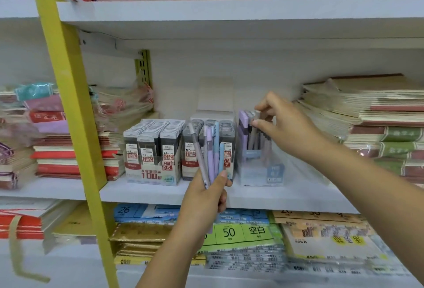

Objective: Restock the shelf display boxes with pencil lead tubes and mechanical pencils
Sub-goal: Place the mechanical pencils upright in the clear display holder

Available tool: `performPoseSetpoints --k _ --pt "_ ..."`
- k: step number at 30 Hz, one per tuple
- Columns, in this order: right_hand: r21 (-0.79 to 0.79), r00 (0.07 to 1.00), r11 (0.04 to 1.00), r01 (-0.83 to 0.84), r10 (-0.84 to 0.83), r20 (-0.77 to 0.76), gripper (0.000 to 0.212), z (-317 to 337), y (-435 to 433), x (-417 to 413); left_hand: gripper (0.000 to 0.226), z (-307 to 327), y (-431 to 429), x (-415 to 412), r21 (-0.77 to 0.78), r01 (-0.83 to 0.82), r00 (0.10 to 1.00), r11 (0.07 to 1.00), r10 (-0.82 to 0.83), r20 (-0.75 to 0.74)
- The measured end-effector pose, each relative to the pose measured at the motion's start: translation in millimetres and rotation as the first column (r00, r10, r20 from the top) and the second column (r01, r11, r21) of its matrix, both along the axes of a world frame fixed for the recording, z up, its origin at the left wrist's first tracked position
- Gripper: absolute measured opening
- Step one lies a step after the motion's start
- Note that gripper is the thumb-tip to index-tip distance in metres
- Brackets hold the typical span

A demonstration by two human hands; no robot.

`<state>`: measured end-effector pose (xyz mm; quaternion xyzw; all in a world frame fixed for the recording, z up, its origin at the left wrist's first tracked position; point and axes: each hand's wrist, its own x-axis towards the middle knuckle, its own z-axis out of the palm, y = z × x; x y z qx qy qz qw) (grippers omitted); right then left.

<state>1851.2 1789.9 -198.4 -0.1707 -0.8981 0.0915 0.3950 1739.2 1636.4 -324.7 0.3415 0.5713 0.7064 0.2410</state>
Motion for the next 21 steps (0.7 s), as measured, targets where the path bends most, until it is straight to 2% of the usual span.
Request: performPoseSetpoints --k 5,21 --pt "0.028 1.0 1.0 0.001 -0.001 0.001 0.027 4.7 6.0 -4.8 0.02 -3.1 4.2 1.9 0.018 0.014 1.0 1.0 -0.015 0.018" --pt "0.051 0.998 0.999 -0.003 0.006 -0.066 0.023 -2.4 9.2 0.5 0.02 -3.5 8.4 0.2 0.035 0.018 0.998 0.999 -0.02 0.061"
